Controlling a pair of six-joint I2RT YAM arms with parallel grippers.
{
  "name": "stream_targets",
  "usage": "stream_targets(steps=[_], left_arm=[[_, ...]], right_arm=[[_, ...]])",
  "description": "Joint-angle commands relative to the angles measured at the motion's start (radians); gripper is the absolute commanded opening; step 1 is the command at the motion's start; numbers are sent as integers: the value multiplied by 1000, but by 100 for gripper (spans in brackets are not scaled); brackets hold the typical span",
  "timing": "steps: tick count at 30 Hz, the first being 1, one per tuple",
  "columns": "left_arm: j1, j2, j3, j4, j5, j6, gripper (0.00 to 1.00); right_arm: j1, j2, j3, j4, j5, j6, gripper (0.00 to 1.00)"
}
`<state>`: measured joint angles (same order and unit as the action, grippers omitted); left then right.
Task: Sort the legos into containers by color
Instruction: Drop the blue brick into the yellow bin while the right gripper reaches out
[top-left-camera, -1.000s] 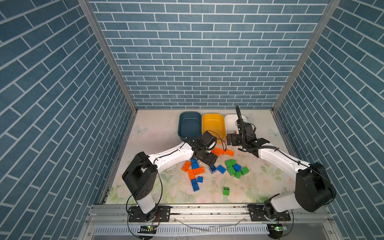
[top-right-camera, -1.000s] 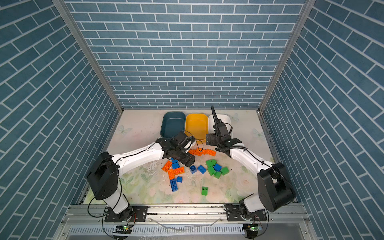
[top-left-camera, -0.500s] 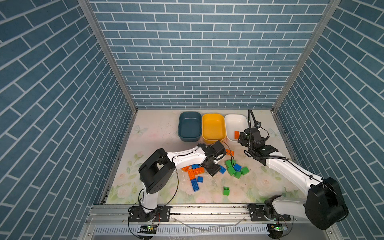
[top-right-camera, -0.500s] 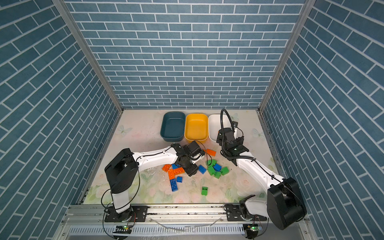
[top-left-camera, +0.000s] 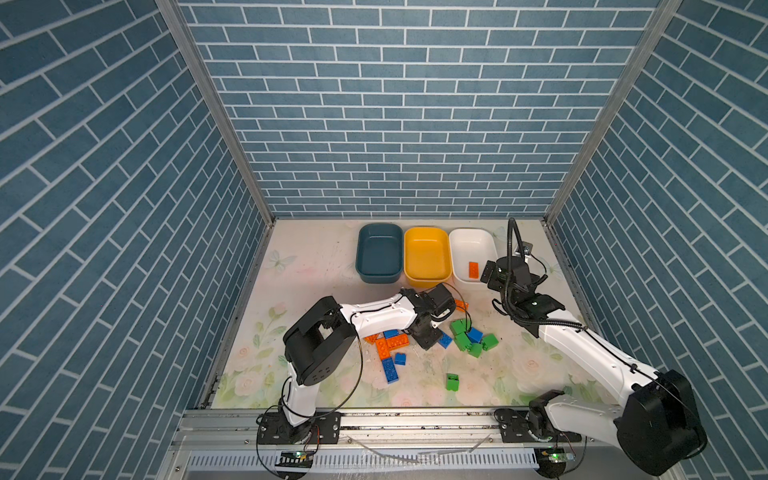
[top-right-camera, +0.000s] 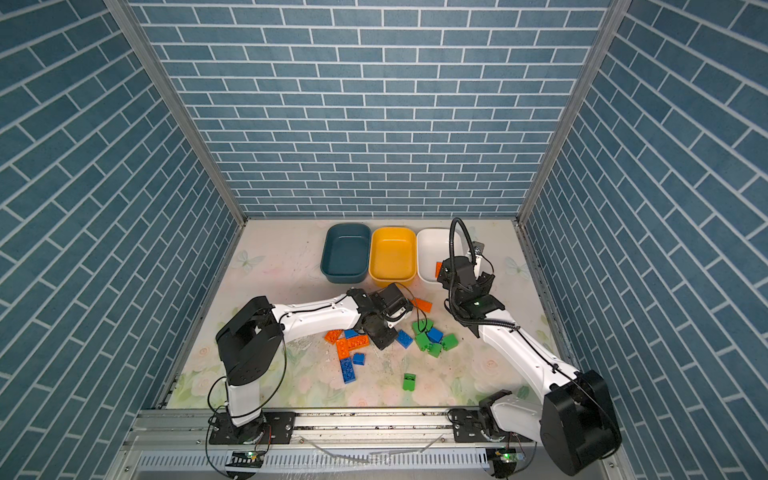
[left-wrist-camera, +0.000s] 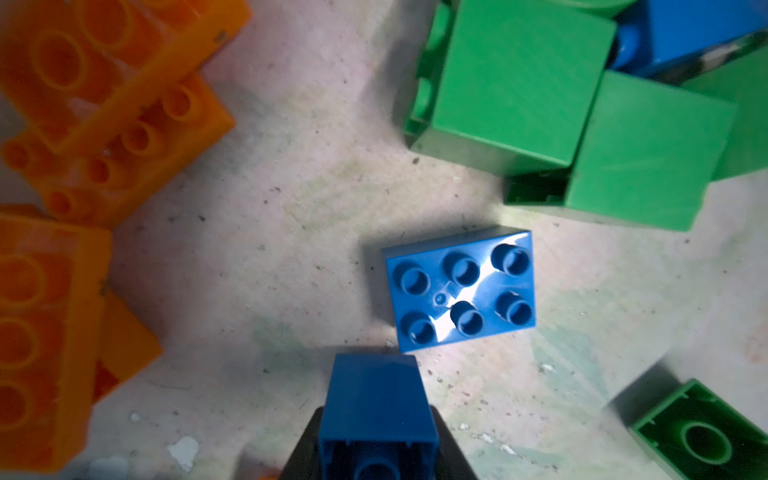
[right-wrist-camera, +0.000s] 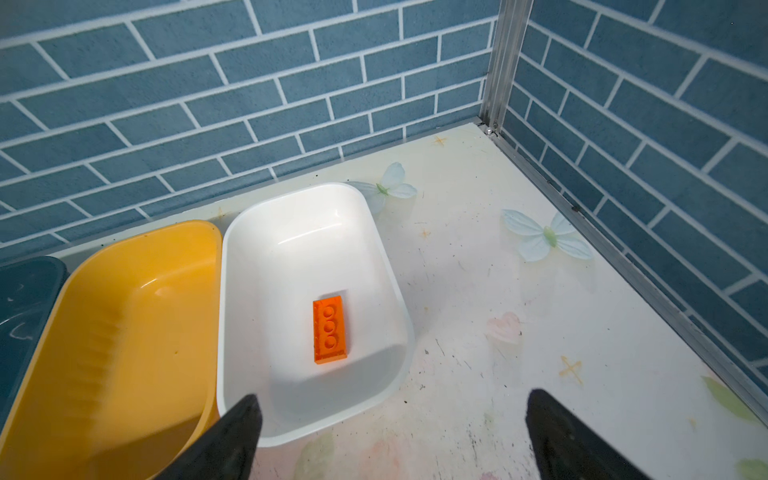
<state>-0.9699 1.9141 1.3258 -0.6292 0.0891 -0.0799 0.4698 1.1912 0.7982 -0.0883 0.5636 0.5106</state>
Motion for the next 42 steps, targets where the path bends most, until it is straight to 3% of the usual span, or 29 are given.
stream_targets(steps=[1,10,17,27,30,32,36,40,42], left_arm=[[25,-55,16,44,-19,-46,18],[169,-87,76,250,29,-185,17],[218,100,329,268,-22,-248,20],[267,388,735,132,-97,-417,21],[285,460,835,97,-66,-453,24],[290,503,916,64,-47,-452,29],[289,539,1025,-14,-35,-418,48],[287,474,962,6,-57,-390,68],[286,430,904,28,-76,-379,75]], right_arm=[[-5,-15,-25,27,-107,-70,99],[-5,-4,-36,35,-280,-103,99],[-5,20,-28,31,-303,-58,99],[-5,59,-4,-40,-371,-46,97],[-5,73,11,-67,-386,-40,97],[-6,88,27,-90,-414,-41,97],[-5,119,42,-102,-507,-59,98],[-5,153,32,-69,-495,-25,95],[-5,173,27,-50,-555,-76,94]])
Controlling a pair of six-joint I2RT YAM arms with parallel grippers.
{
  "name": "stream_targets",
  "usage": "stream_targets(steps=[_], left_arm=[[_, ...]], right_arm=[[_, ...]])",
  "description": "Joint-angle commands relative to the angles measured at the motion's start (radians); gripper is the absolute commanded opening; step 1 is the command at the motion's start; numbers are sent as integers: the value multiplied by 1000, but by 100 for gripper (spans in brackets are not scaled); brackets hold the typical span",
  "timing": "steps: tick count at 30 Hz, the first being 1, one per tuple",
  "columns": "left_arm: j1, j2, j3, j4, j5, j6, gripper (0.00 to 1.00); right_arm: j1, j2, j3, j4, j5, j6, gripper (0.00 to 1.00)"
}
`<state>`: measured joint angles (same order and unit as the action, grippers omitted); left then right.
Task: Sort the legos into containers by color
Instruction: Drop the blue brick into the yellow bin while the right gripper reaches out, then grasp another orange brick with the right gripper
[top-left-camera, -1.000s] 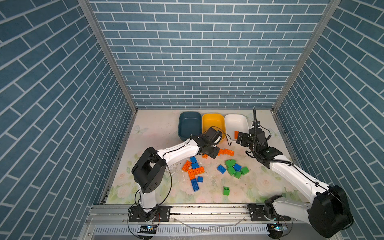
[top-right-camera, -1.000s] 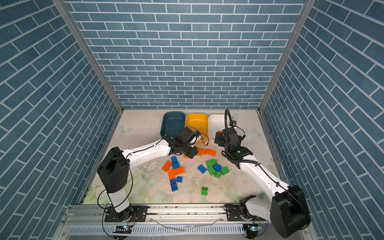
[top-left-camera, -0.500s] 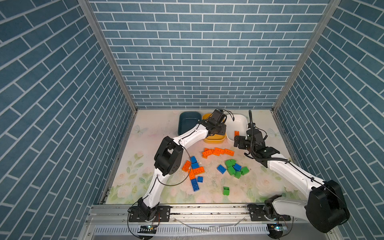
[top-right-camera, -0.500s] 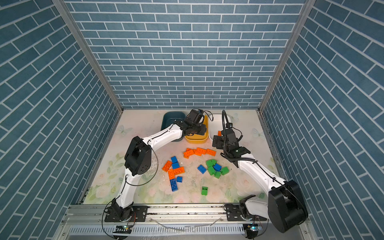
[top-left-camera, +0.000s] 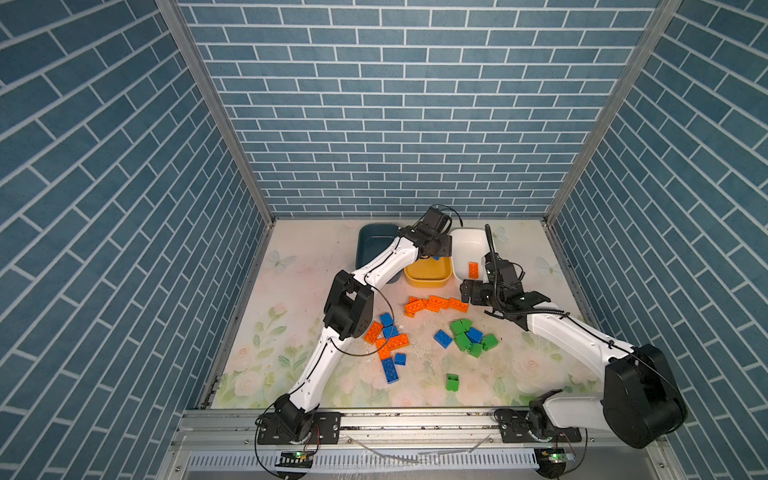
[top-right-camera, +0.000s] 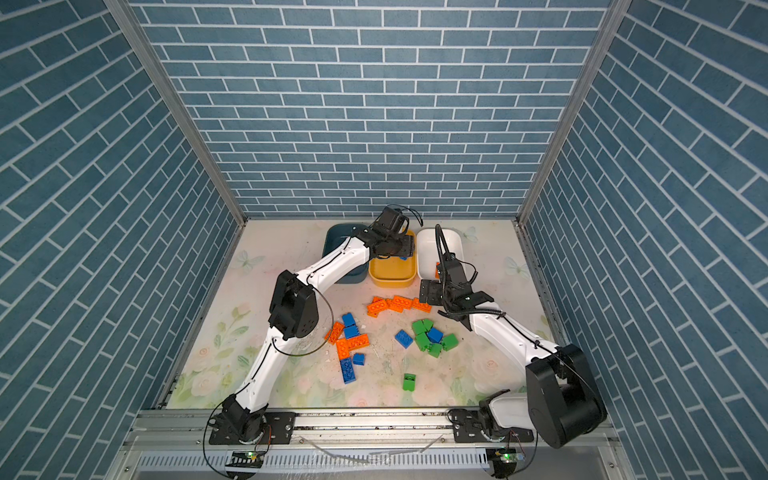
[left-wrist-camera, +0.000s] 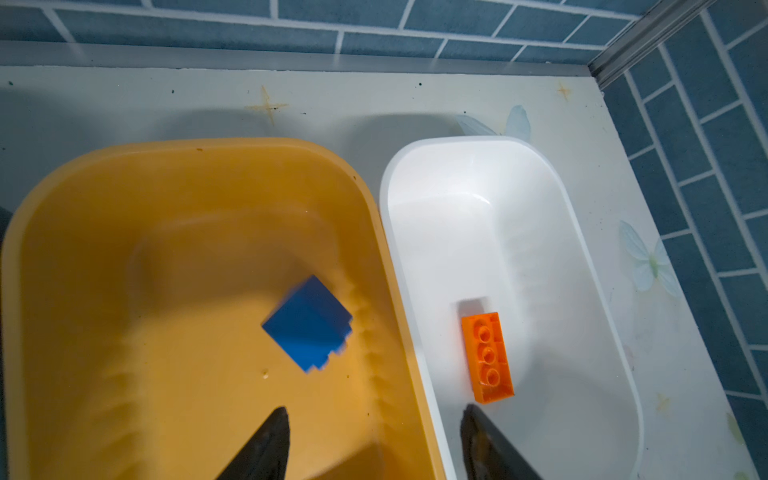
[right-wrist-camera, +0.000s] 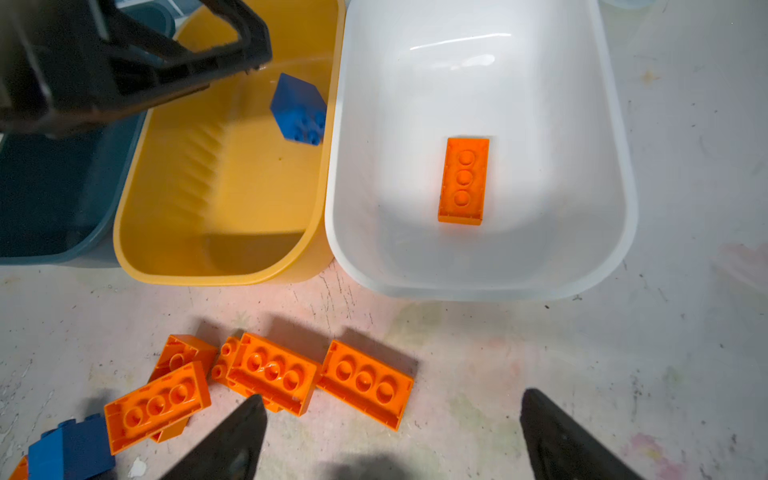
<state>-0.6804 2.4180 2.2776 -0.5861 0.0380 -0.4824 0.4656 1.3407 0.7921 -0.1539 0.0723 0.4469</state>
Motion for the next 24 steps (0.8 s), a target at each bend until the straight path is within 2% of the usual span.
stream_targets(steps=[1,4,6,13,19,24], left_arm=[[-4,-94,-76,-5,-31,27,78],[-4,-149,-148,15,-20,47,83],[-7,-189,-203,40,-28,74,87],[-8,-340,-413,145,-25,116,99],[-9,-520,-645,243,-45,108,99],[-8,-684,-851,312,-57,82,99]], right_arm=[[-1,36,37,16,-109,-56,95],[-1,71,64,-18,-155,-145,97],[0,81,60,-14,-203,-230,94],[3,130,92,-115,-183,-444,96],[3,190,135,-206,-211,-602,96],[2,213,161,-221,-216,-684,93]])
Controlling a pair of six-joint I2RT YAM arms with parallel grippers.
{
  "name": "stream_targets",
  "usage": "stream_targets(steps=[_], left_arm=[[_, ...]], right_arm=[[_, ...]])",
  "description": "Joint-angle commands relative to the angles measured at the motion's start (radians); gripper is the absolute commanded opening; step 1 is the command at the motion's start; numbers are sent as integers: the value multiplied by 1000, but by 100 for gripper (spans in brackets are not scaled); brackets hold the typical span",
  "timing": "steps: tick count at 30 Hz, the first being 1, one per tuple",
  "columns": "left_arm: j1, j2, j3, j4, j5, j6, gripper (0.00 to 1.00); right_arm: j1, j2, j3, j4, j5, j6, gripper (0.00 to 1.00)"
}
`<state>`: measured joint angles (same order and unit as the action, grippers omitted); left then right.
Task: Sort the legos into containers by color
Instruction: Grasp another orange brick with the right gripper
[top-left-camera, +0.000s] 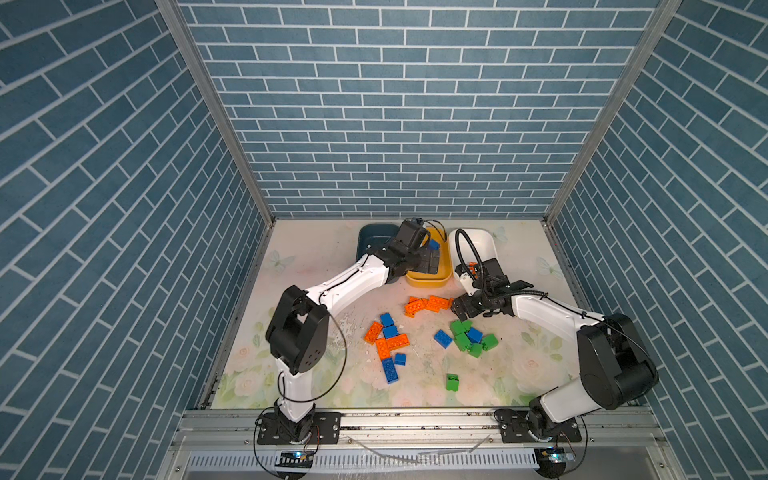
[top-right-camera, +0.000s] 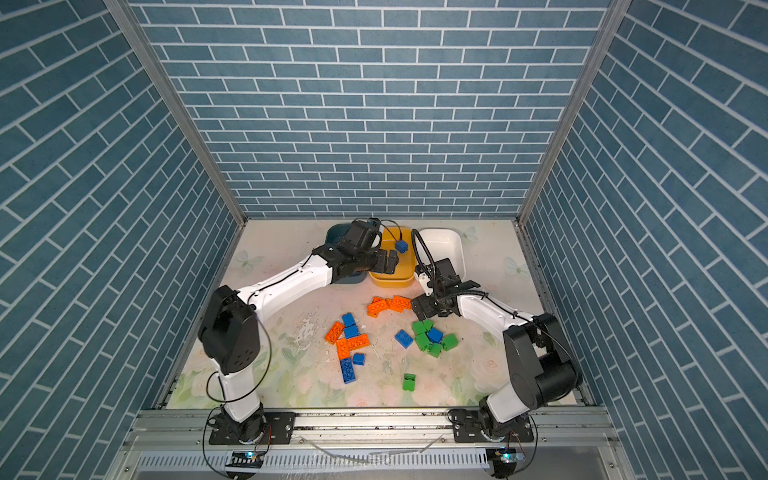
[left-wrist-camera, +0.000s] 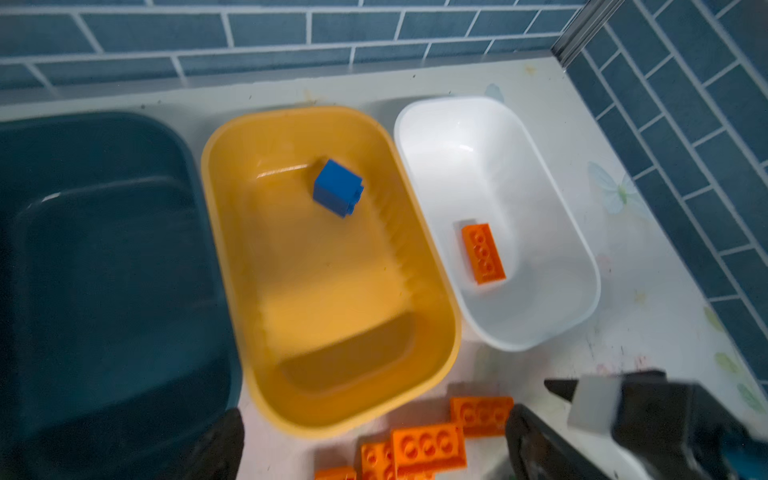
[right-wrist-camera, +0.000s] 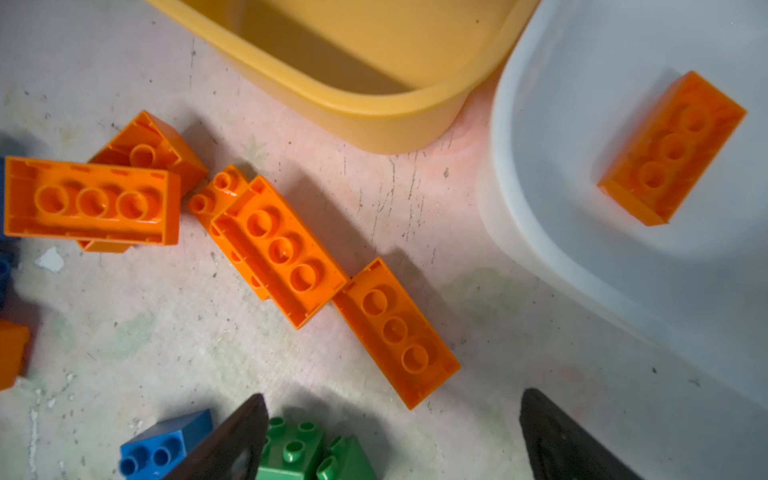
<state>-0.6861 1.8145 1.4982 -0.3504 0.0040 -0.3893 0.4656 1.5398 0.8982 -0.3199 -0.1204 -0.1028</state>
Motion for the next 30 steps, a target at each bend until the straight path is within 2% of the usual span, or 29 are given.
stream_targets(steps=[1,8,13,20,23,30], left_arm=[[-1,-115,-108,79,-33,-11,99],[0,-306,-304,72,-87,-31,99],[2,-409,-409,71,-121,-46,99],[3,-472,-510,70,-127,-84,99],[3,-486,-538,65,-124,-94,99],[3,-476,-551,35,-71,-86,99]], right_arm=[[2,20,65,-64,-25,-153,93],[4,76,119,-139,-87,-311,90],[6,140,157,-138,-48,-363,87],[7,285,267,-210,-17,-421,79],[9,328,304,-246,-29,-423,73],[21,363,311,-303,-29,-416,48]])
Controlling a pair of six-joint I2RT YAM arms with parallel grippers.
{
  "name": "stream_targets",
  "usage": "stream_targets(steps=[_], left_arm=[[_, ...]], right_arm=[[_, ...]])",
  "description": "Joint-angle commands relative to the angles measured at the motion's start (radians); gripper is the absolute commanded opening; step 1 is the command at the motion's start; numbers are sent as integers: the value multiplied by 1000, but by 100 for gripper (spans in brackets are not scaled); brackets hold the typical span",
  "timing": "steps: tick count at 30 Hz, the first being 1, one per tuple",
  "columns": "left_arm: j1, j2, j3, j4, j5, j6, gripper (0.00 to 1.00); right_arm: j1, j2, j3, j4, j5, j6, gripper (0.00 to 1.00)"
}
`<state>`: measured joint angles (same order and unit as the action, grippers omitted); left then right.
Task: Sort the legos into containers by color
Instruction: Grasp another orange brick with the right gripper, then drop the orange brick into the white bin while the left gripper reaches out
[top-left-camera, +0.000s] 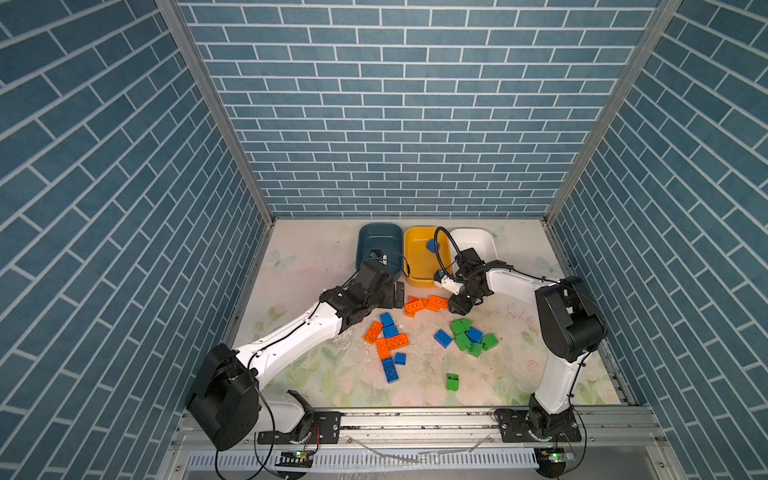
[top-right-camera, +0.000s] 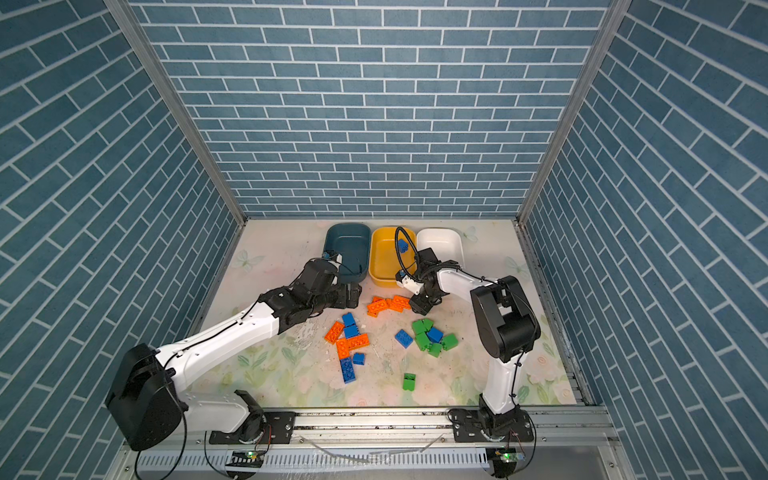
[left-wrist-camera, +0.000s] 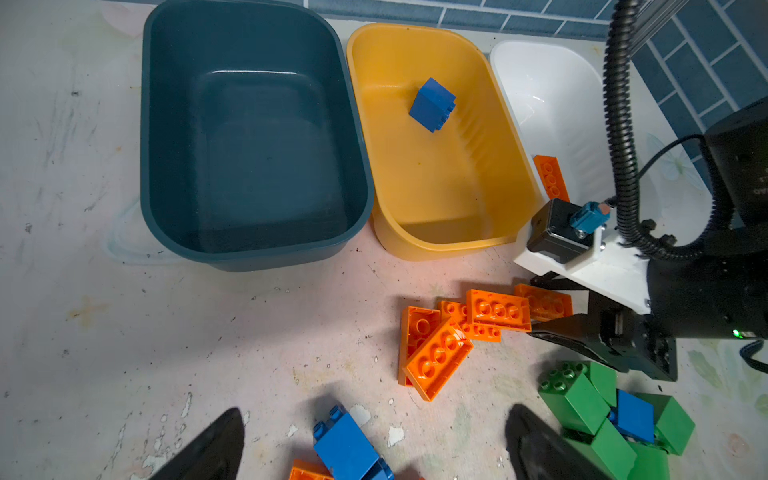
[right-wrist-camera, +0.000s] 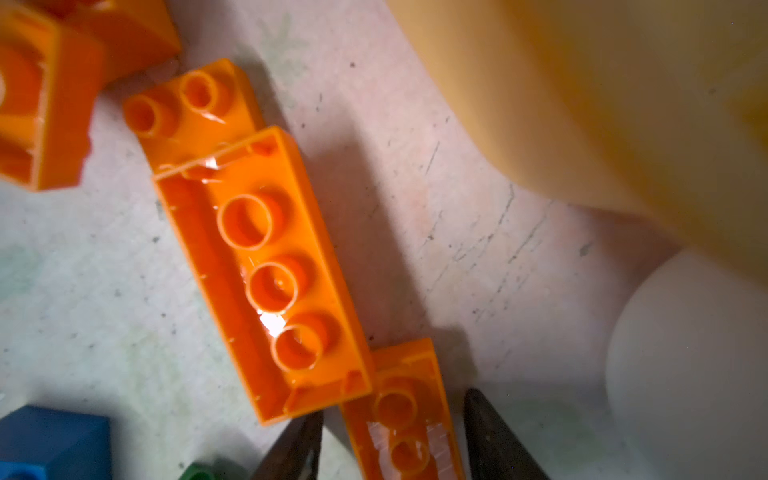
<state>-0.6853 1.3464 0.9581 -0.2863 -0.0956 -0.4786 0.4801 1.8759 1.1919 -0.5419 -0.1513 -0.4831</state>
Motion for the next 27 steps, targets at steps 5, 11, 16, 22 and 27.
stream_targets(steps=[5,11,16,22,27], left_arm=[[3,14,14,-109,29,14,99],[3,39,-5,-126,30,-32,99],[2,75,10,-181,33,-104,99],[3,106,16,-265,78,-190,99],[3,151,18,-274,96,-212,99]], right_arm=[[10,-18,-3,-89,34,-23,36],[16,-145,-92,-4,-5,-38,29],[18,-285,-163,58,-43,-43,28],[-21,-446,-185,215,-213,108,30],[-89,-480,-254,504,-213,339,29]])
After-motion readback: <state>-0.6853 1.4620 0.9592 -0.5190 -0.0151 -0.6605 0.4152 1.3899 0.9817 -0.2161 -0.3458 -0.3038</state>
